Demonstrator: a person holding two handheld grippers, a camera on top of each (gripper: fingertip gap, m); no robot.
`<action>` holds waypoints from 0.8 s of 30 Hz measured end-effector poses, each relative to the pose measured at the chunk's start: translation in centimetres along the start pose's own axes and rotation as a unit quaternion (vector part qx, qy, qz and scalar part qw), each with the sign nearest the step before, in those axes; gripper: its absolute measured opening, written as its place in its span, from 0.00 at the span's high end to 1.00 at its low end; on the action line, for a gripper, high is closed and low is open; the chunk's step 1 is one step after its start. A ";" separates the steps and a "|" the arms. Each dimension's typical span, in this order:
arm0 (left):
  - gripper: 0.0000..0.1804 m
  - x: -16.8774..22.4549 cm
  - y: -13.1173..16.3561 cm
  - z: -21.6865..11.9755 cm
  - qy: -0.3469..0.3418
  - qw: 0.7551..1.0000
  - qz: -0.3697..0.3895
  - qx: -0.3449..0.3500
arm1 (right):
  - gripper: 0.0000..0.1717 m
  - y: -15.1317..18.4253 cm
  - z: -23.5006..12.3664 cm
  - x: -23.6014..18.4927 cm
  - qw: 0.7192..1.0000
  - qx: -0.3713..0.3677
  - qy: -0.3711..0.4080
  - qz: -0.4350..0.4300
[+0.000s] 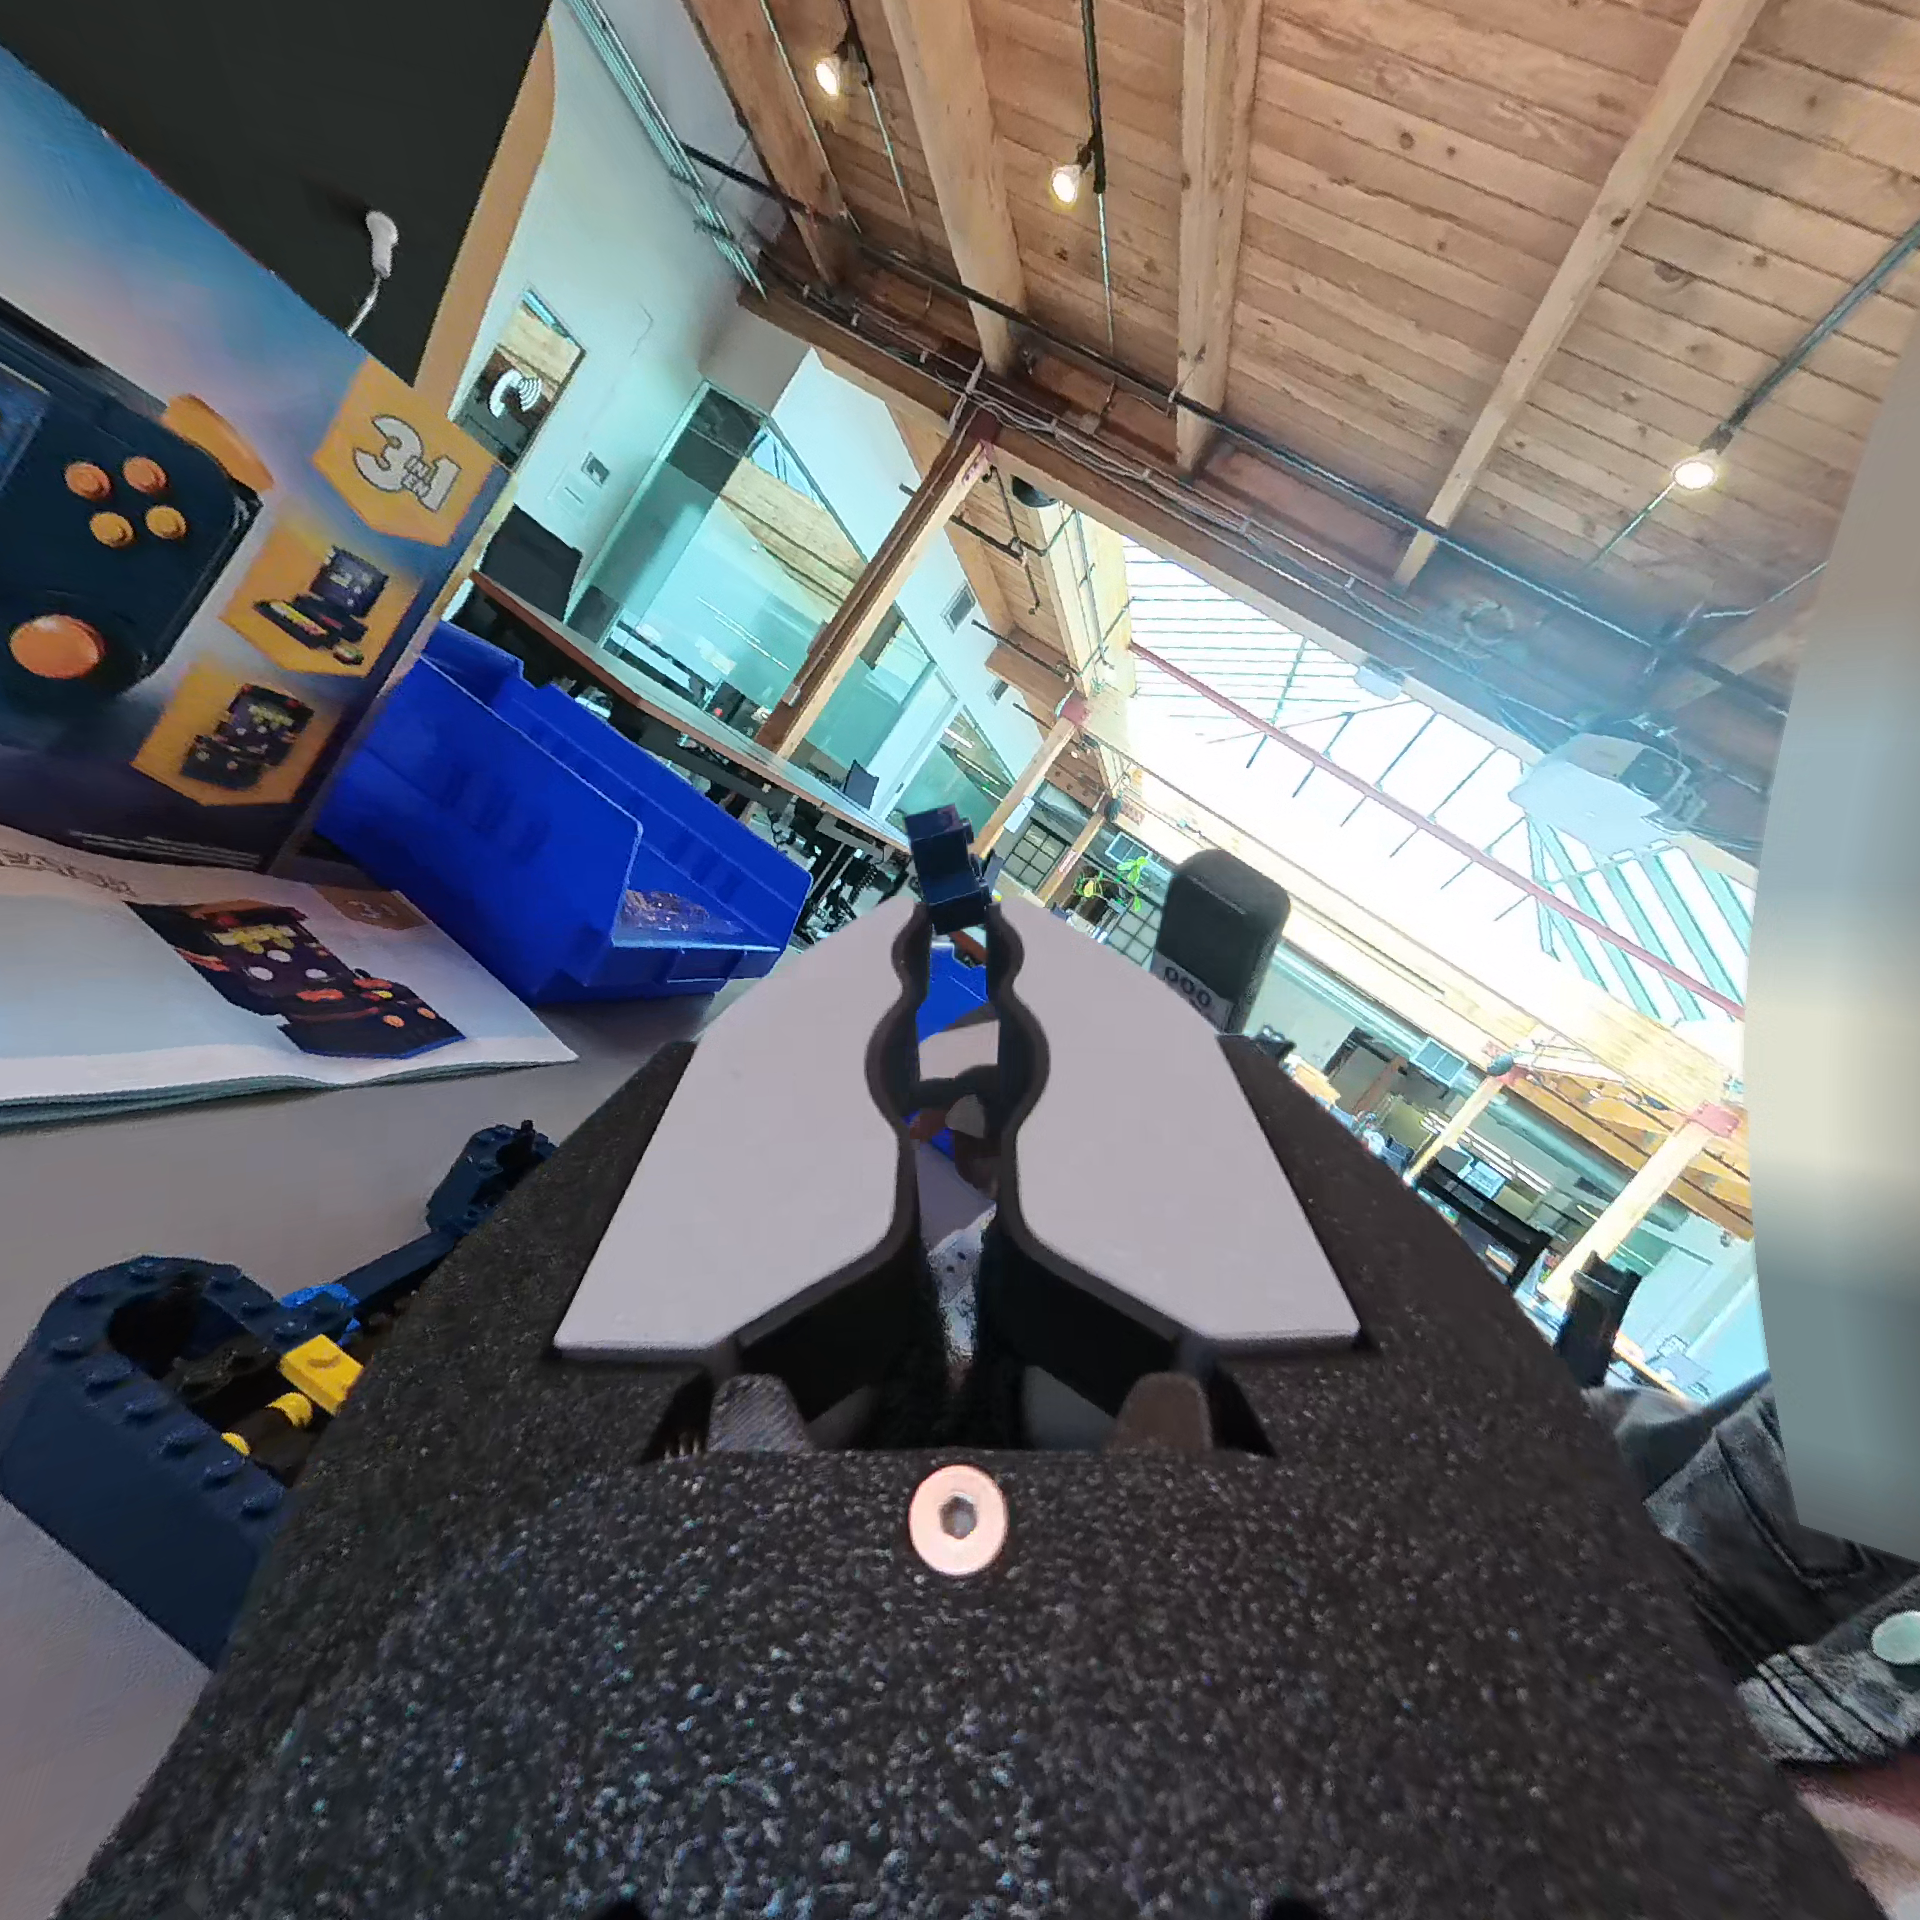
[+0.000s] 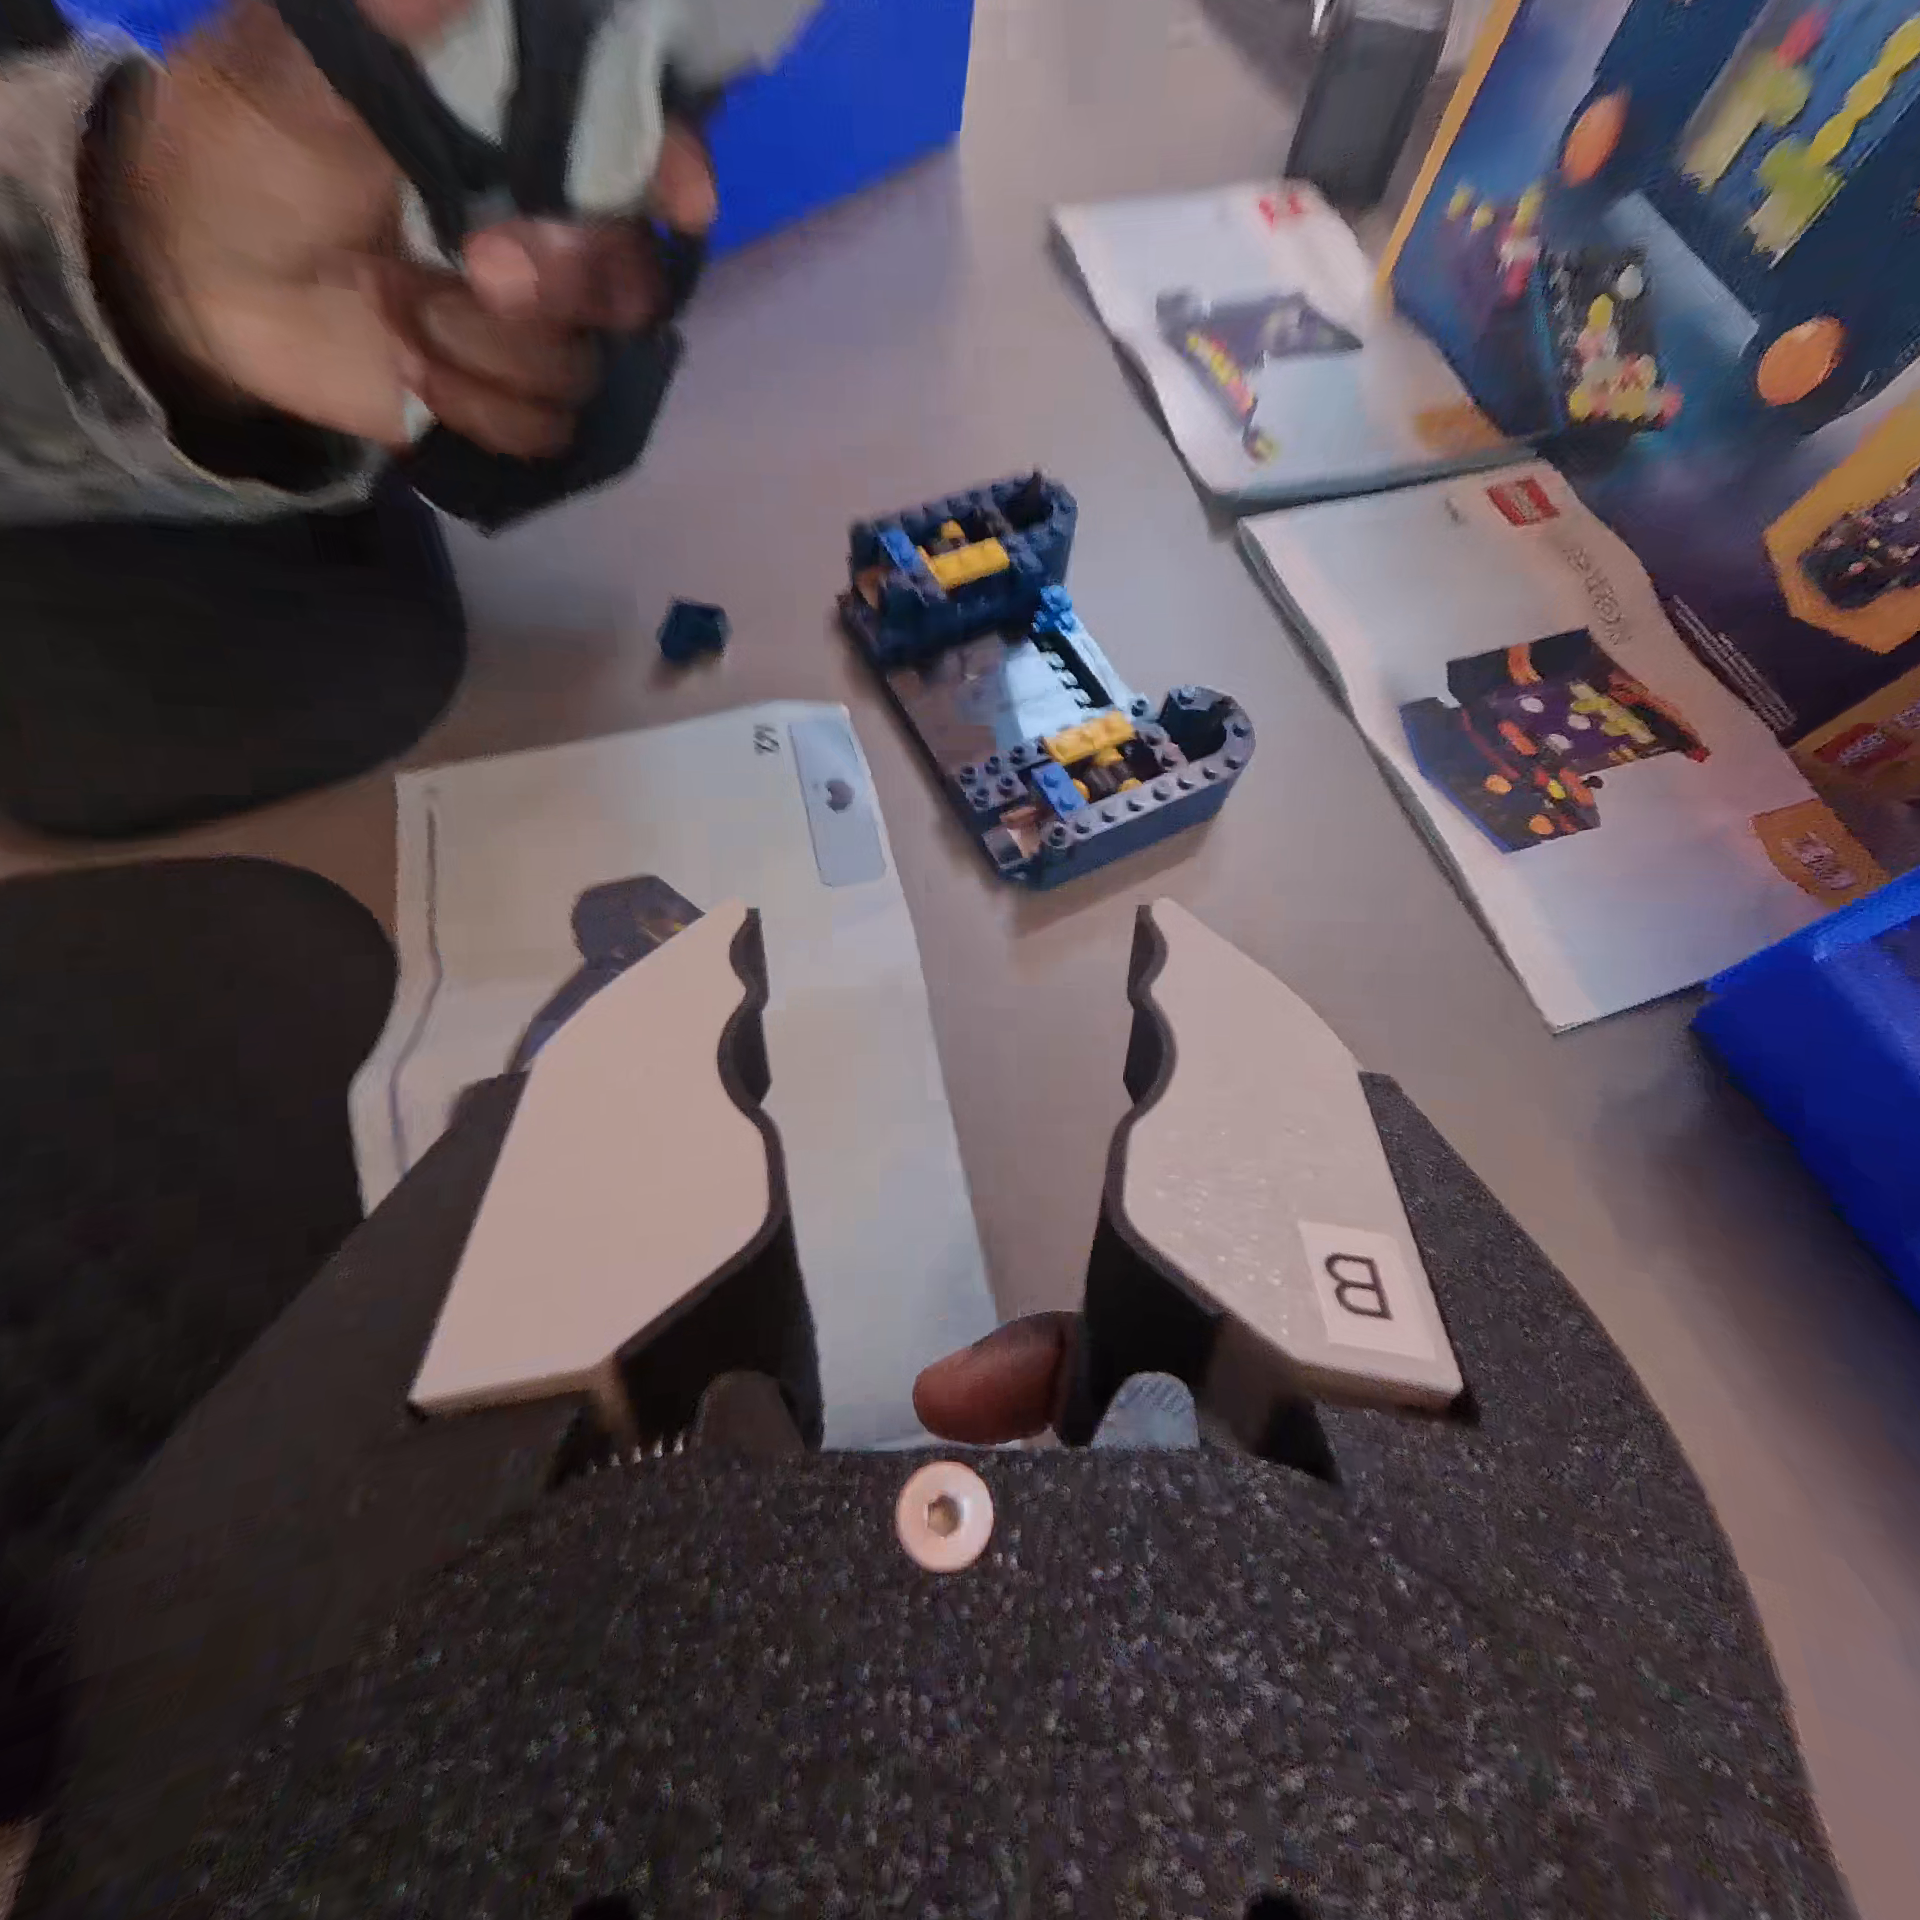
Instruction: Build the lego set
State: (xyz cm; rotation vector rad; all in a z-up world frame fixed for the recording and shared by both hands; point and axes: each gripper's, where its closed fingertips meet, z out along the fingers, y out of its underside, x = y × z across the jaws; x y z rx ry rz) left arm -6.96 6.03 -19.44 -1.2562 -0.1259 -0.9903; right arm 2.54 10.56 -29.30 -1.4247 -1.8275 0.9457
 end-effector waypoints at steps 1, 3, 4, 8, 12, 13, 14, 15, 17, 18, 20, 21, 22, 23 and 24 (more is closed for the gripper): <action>0.95 0.1 -0.2 -0.1 0.001 1.000 0.001 0.002 | 0.60 -0.1 0.3 0.6 1.000 -0.022 0.002 -0.012; 0.95 0.3 -0.4 -0.1 0.003 1.000 0.006 0.007 | 0.60 -0.6 1.1 1.3 0.999 -0.044 -0.009 -0.020; 0.95 0.4 -0.5 -0.1 0.003 1.000 0.009 0.007 | 0.60 -0.8 1.5 1.3 0.998 -0.057 -0.019 -0.018; 0.95 0.5 -0.1 0.0 0.002 1.000 0.015 -0.002 | 0.67 0.0 1.7 -1.3 0.988 -0.107 -0.098 -0.059; 0.95 0.7 -0.1 0.1 0.007 1.000 0.008 -0.003 | 0.67 3.5 0.2 -3.2 0.964 -0.155 -0.150 -0.154; 0.95 0.7 -0.2 0.1 0.007 1.000 0.009 0.000 | 0.66 4.0 0.1 -3.1 0.964 -0.160 -0.145 -0.156; 0.95 0.8 -0.5 0.0 0.007 1.000 0.012 0.005 | 0.65 4.0 0.2 -2.8 0.967 -0.157 -0.137 -0.147; 0.95 0.8 -0.8 -0.1 0.007 1.000 0.014 0.014 | 0.63 3.5 0.6 -2.2 0.973 -0.151 -0.120 -0.129; 0.95 0.9 -1.6 -0.4 0.006 0.999 0.022 0.032 | 0.56 2.0 2.1 -0.5 0.985 -0.141 -0.066 -0.079; 0.95 0.9 -1.8 -0.5 0.003 0.999 0.027 0.036 | 0.56 1.1 3.1 0.3 0.988 -0.138 -0.036 -0.053; 0.95 0.8 -2.0 -0.6 -0.002 0.999 0.037 0.039 | 0.52 0.3 4.9 1.8 0.986 -0.160 0.025 -0.033; 0.95 0.7 -2.1 -0.7 -0.004 0.998 0.041 0.040 | 0.48 0.4 5.5 2.2 0.982 -0.179 0.043 -0.047; 0.95 0.7 -2.2 -0.7 -0.006 0.998 0.044 0.041 | 0.45 0.8 6.0 2.8 0.976 -0.199 0.063 -0.063; 0.95 0.7 -2.3 -0.8 -0.007 0.998 0.046 0.042 | 0.44 1.4 6.4 3.3 0.970 -0.219 0.079 -0.070; 0.95 0.8 -2.4 -0.8 -0.005 0.998 0.046 0.043 | 0.44 2.1 6.7 3.7 0.965 -0.237 0.086 -0.071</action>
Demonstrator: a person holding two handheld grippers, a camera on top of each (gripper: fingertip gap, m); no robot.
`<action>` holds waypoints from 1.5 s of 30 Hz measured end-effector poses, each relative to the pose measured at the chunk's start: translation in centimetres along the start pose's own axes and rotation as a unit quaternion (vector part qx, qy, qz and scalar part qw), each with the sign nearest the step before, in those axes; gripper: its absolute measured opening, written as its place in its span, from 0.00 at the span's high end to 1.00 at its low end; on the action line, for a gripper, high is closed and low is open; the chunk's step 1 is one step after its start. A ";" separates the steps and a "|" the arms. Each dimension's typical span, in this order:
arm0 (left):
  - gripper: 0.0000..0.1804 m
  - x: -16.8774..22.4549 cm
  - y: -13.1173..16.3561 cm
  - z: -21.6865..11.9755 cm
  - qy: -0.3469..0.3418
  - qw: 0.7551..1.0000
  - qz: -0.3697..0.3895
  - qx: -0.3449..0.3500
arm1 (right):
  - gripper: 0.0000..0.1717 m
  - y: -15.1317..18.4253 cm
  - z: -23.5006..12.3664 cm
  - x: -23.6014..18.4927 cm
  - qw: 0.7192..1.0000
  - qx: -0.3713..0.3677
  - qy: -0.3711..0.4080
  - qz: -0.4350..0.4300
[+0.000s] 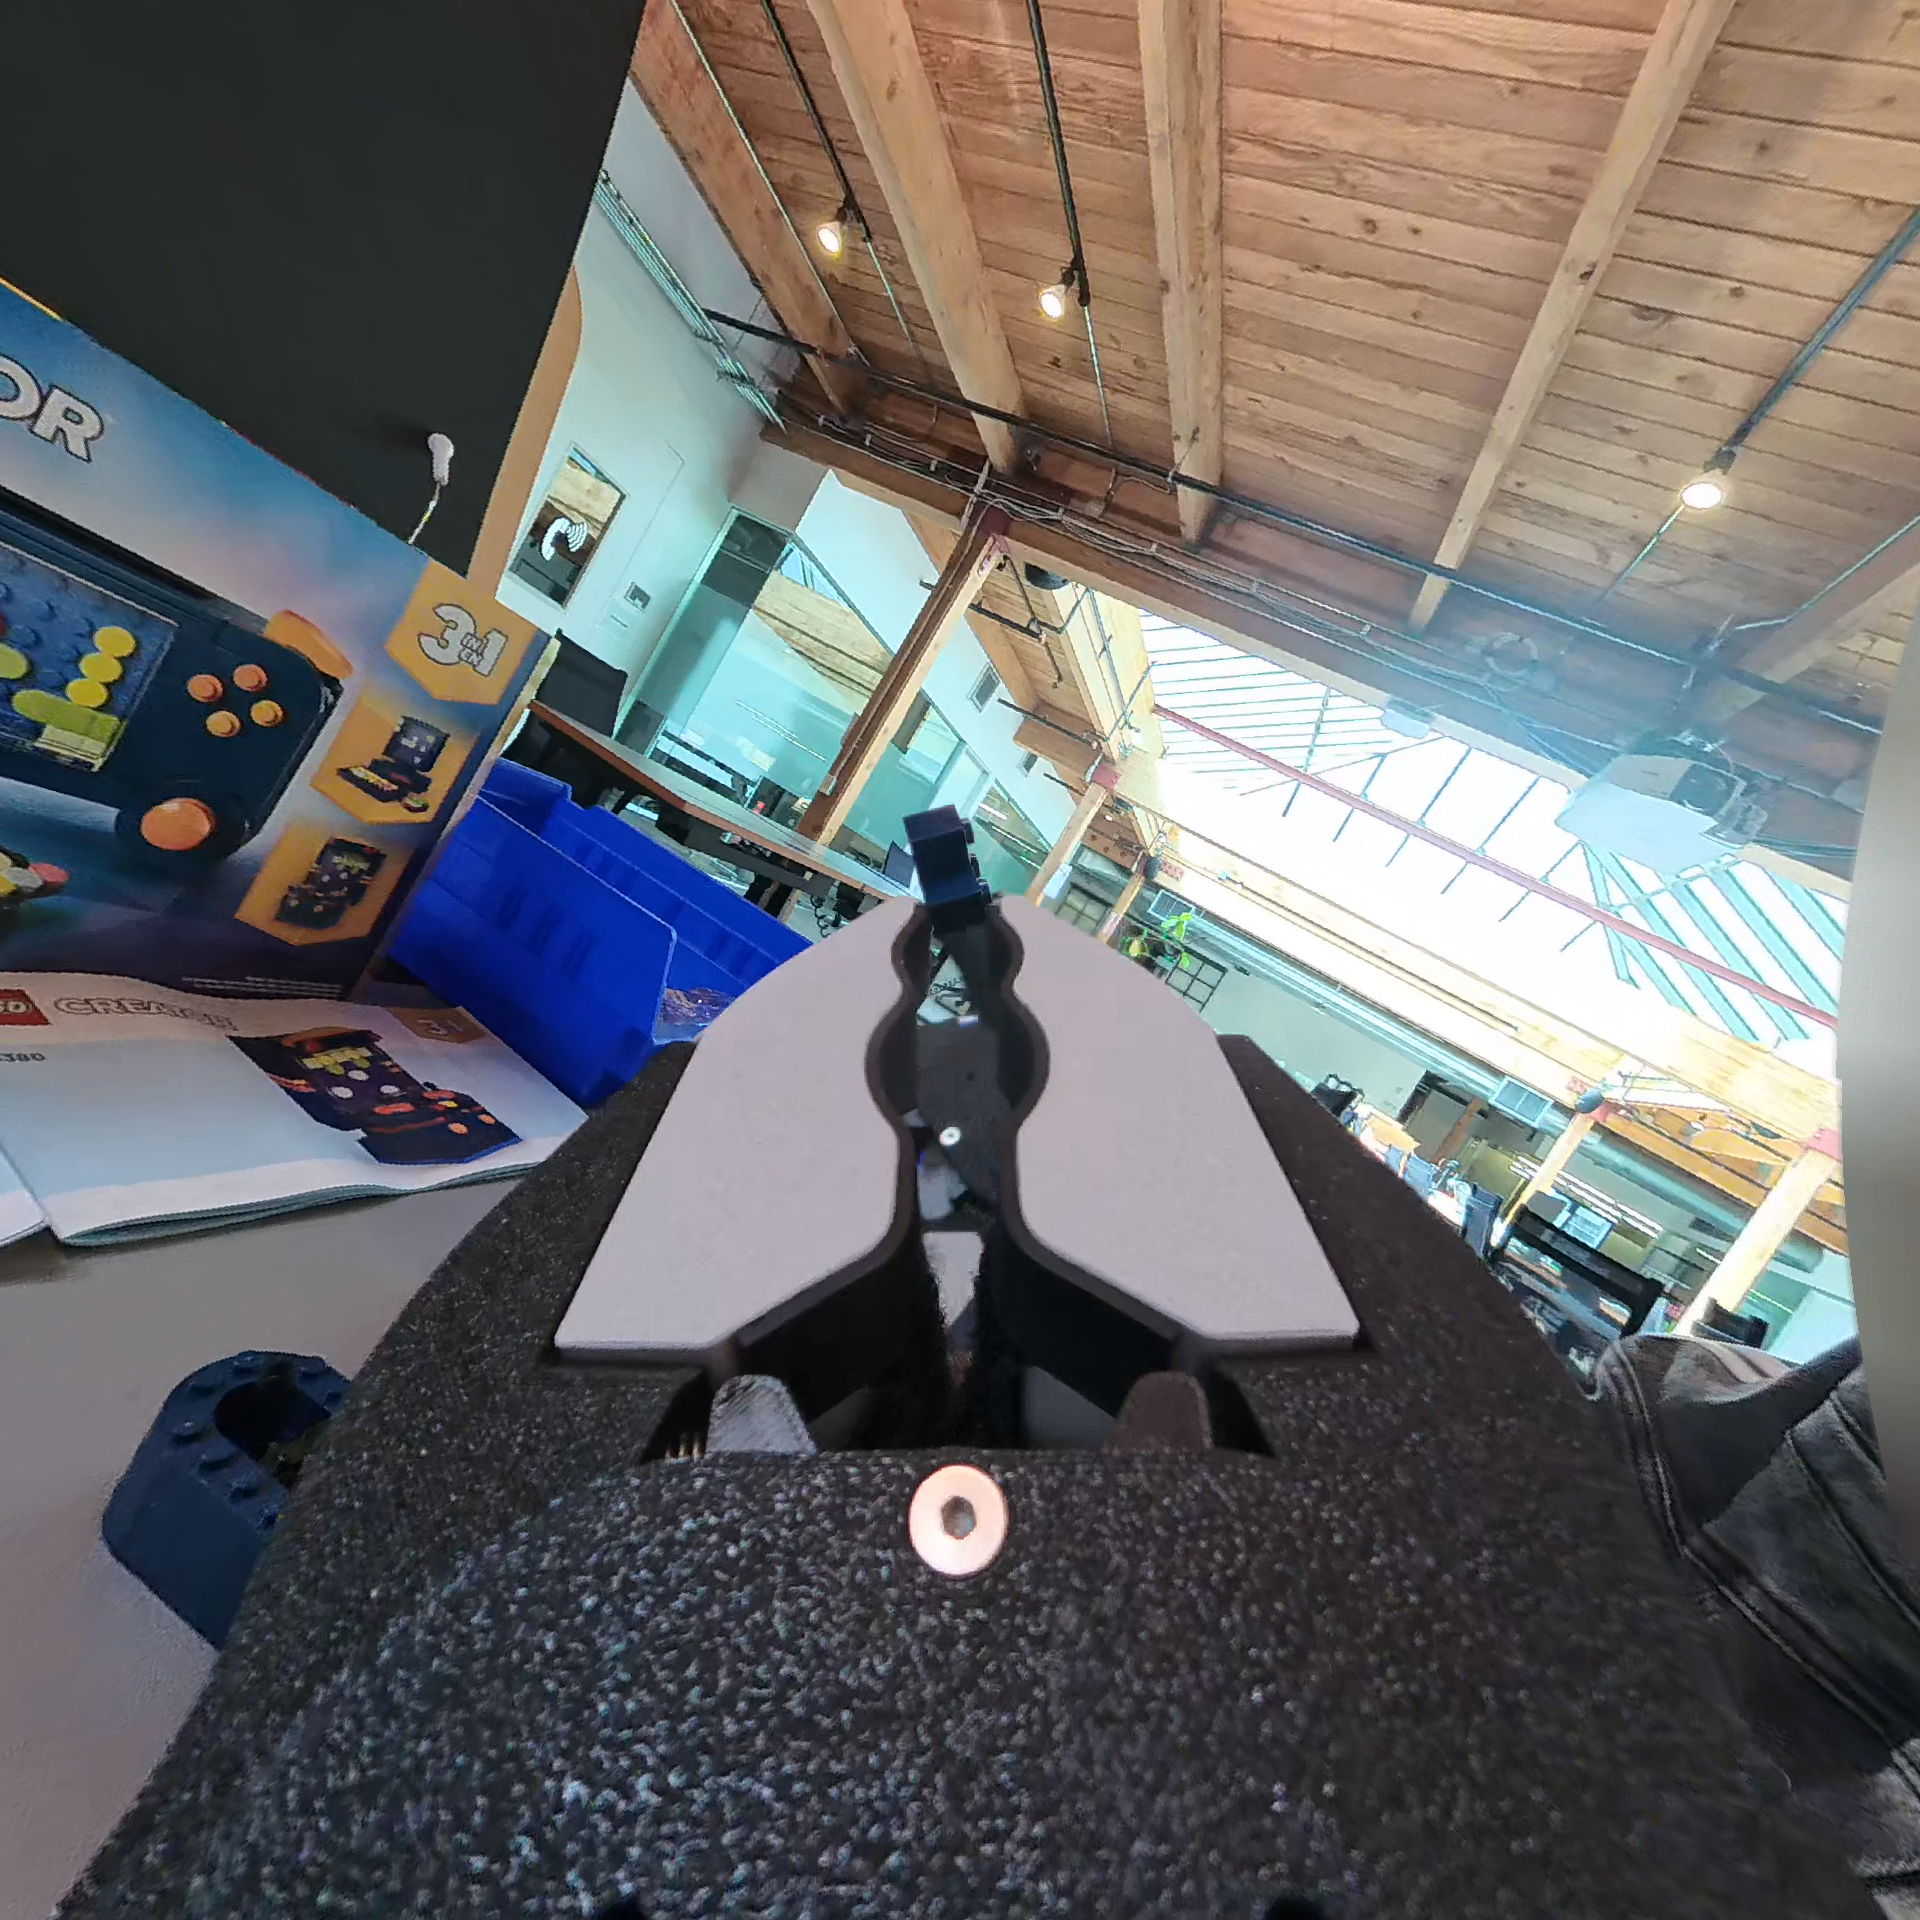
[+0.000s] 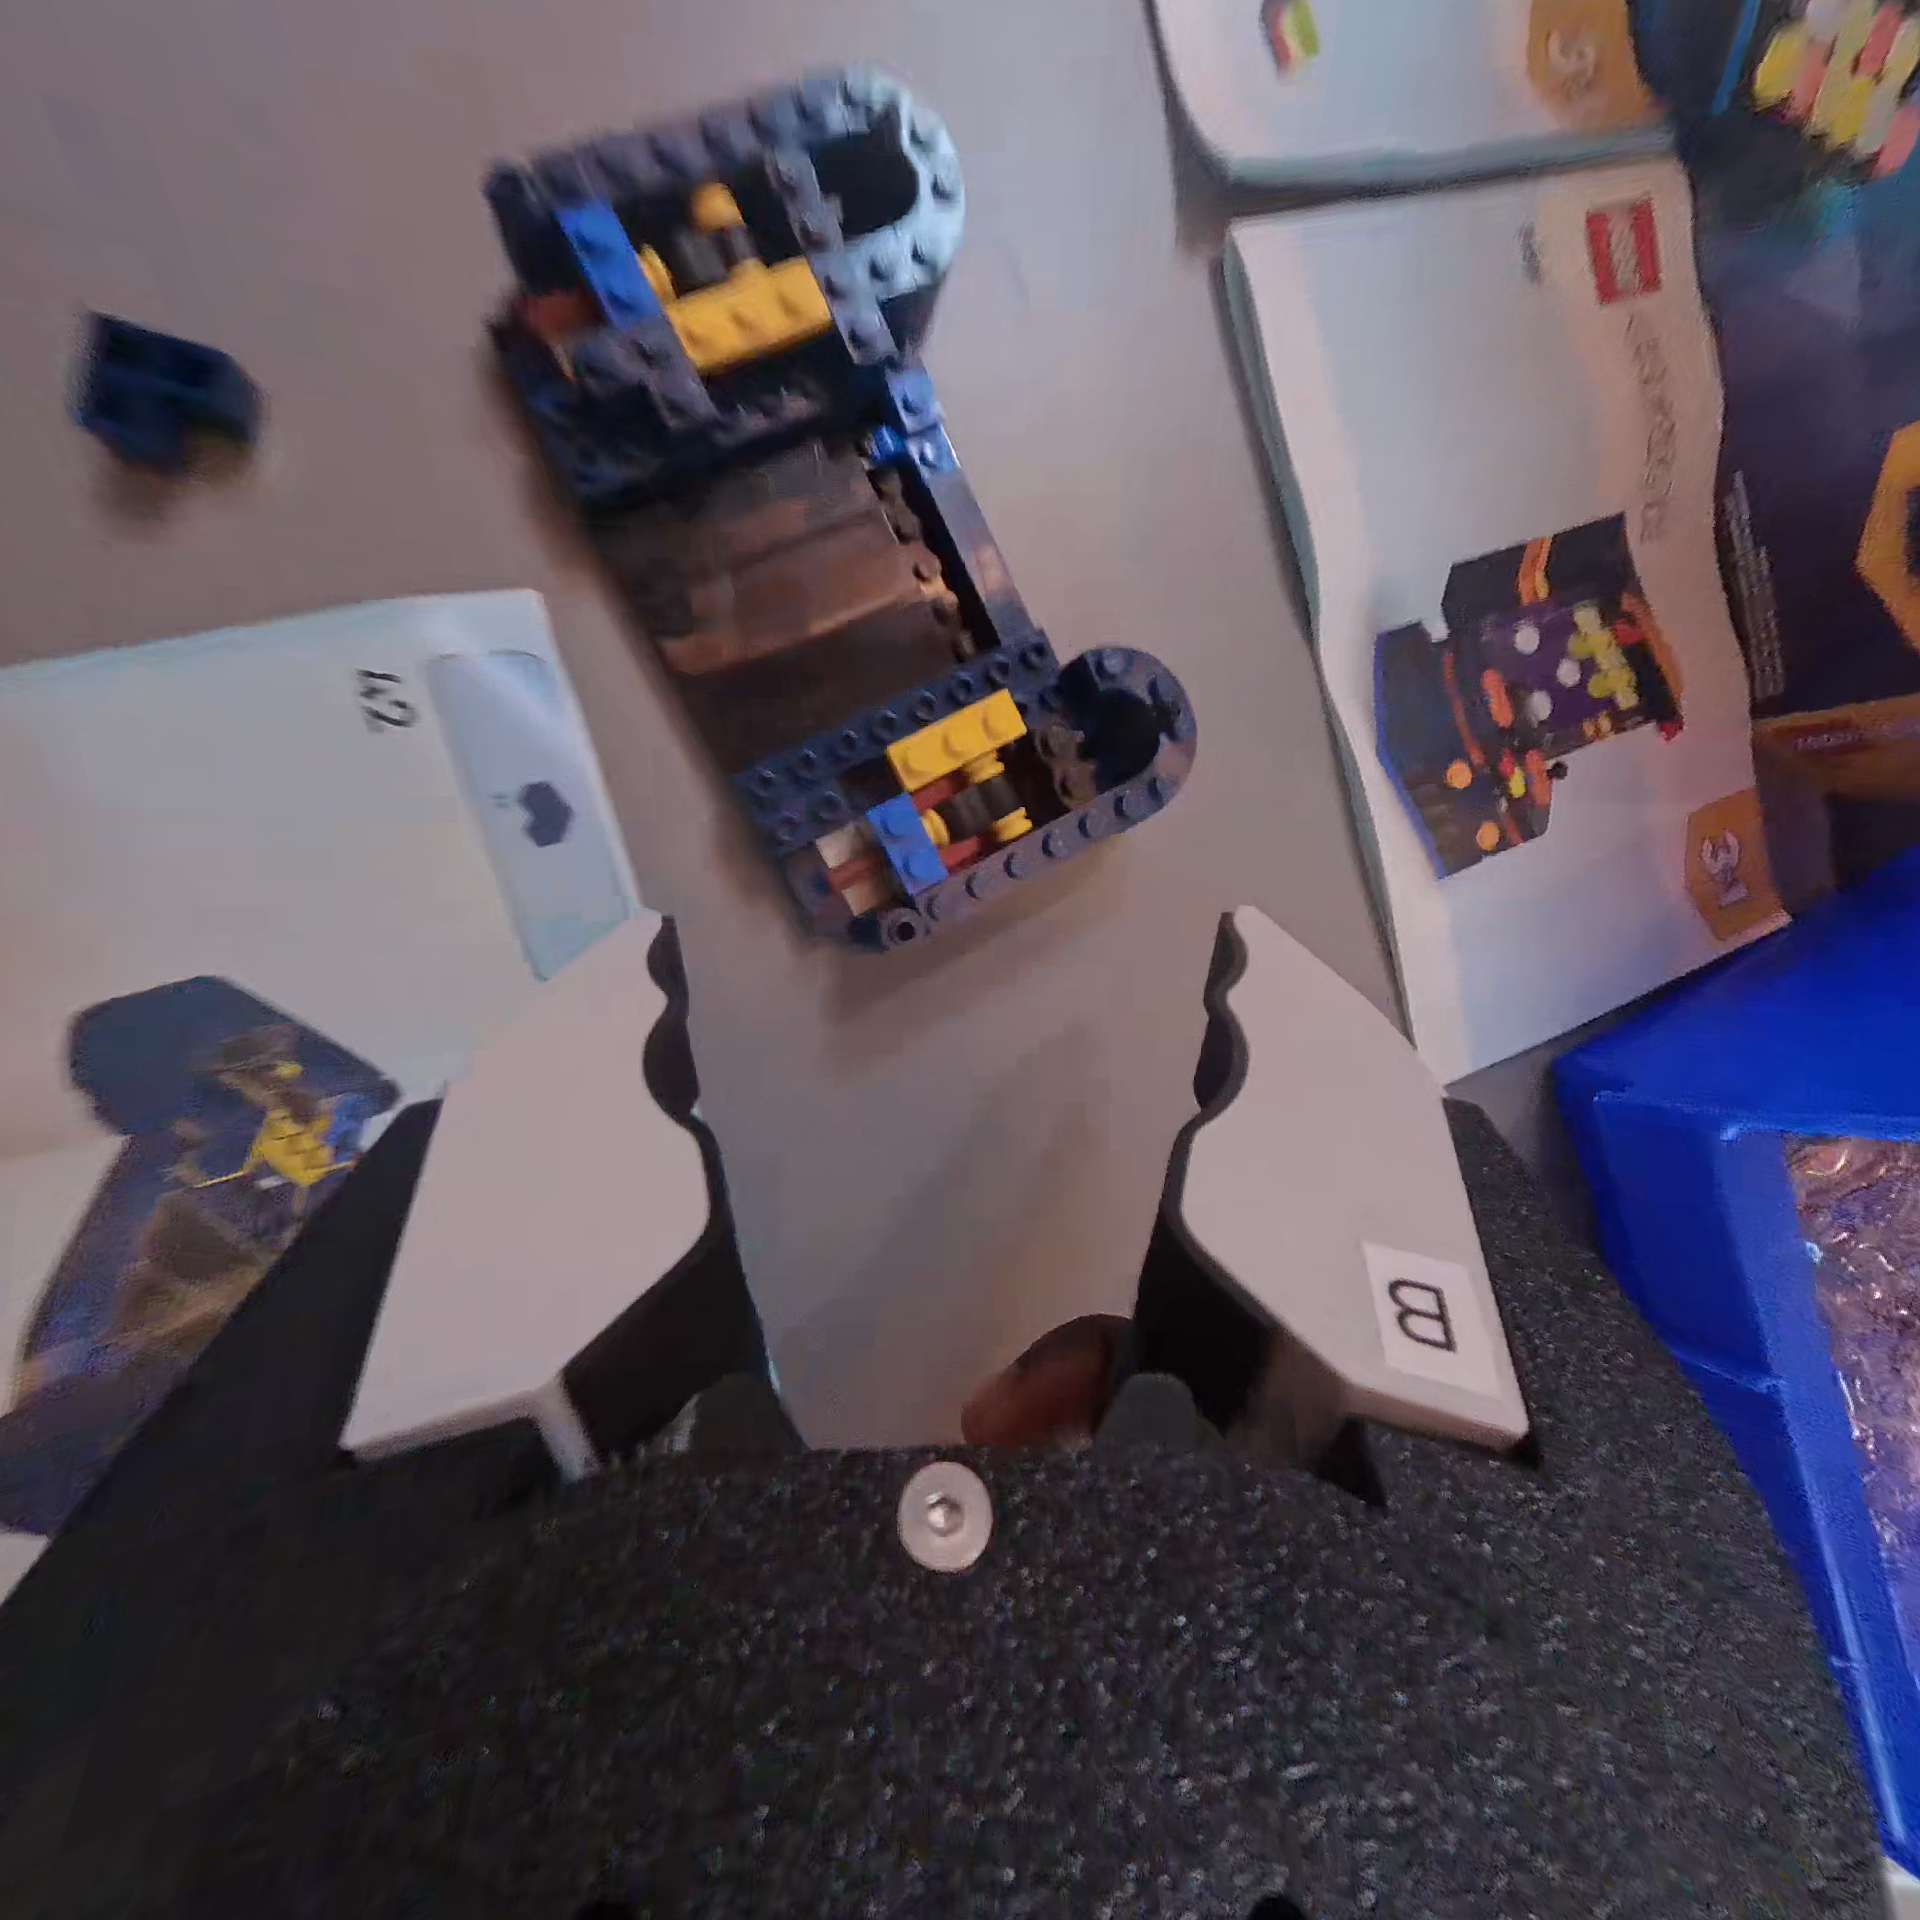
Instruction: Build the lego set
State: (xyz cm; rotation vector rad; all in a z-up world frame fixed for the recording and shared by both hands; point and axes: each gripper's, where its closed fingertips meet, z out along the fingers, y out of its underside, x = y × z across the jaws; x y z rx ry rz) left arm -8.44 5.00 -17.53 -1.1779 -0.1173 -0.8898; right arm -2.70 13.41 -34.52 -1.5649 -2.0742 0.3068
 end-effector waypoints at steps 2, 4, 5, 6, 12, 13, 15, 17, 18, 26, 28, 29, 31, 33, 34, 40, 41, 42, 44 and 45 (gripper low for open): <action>0.95 0.3 -0.3 0.0 0.008 1.000 -0.006 0.005 | 0.47 0.2 0.7 0.9 1.000 0.002 0.013 0.013; 0.95 0.5 -0.5 -0.1 0.012 1.000 -0.008 0.009 | 0.50 0.4 1.0 2.7 0.999 0.009 0.033 0.020; 0.95 0.5 -0.5 -0.1 0.011 1.000 -0.007 0.010 | 0.52 0.7 1.2 4.2 0.998 0.004 0.059 0.015; 0.95 0.5 -0.6 -0.1 0.011 1.000 -0.007 0.011 | 0.56 0.9 1.3 5.9 0.996 0.003 0.090 0.013; 0.95 0.1 -1.5 -0.5 0.002 1.000 -0.002 0.028 | 0.64 -3.4 0.0 4.6 0.994 0.096 0.035 0.034; 0.95 0.1 -1.6 -0.5 0.003 1.000 -0.003 0.029 | 0.65 -5.6 -0.6 3.1 0.990 0.134 -0.002 0.035; 0.95 0.4 -1.9 -0.6 0.014 0.999 0.004 0.039 | 0.67 -9.3 -1.1 0.1 0.980 0.180 -0.076 0.030; 0.95 1.3 -2.3 -0.6 0.035 0.998 0.019 0.051 | 0.64 -11.4 -0.1 -2.8 0.972 0.164 -0.165 0.019; 0.95 1.9 -2.7 -0.7 0.049 0.996 0.030 0.061 | 0.63 -12.0 0.7 -3.8 0.968 0.144 -0.202 0.018; 0.95 2.9 -3.0 -0.9 0.065 0.993 0.062 0.075 | 0.76 -10.6 5.7 -3.8 0.978 -0.015 -0.182 -0.098; 0.95 2.7 -2.9 -0.8 0.062 0.994 0.056 0.070 | 0.76 -9.4 5.1 -3.9 0.973 -0.032 -0.179 -0.140; 0.95 2.7 -2.8 -0.8 0.061 0.994 0.055 0.068 | 0.76 -8.8 4.7 -3.9 0.971 -0.036 -0.178 -0.158; 0.95 2.6 -2.7 -0.7 0.061 0.994 0.054 0.066 | 0.76 -7.3 4.0 -3.9 0.965 -0.052 -0.181 -0.180; 0.95 2.7 -2.5 -0.6 0.061 0.995 0.053 0.063 | 0.77 -5.6 3.1 -3.6 0.960 -0.071 -0.186 -0.198; 0.95 2.7 -2.4 -0.6 0.062 0.995 0.053 0.061 | 0.77 -4.7 2.7 -3.4 0.958 -0.078 -0.185 -0.204; 0.95 2.6 -2.2 -0.5 0.062 0.995 0.047 0.056 | 0.77 -0.4 -0.4 -2.2 0.957 -0.089 -0.207 -0.184; 0.95 2.6 -2.1 -0.5 0.062 0.996 0.045 0.055 | 0.75 0.3 -0.8 -1.9 0.959 -0.094 -0.205 -0.172; 0.95 2.5 -2.1 -0.5 0.061 0.996 0.043 0.055 | 0.74 1.0 -1.2 -1.5 0.960 -0.099 -0.206 -0.161; 0.95 2.4 -2.1 -0.4 0.059 0.996 0.041 0.053 | 0.75 1.8 -2.0 -1.1 0.965 -0.089 -0.206 -0.136; 0.95 2.4 -2.1 -0.5 0.058 0.996 0.041 0.053 | 0.75 1.7 -2.4 -1.0 0.969 -0.070 -0.207 -0.115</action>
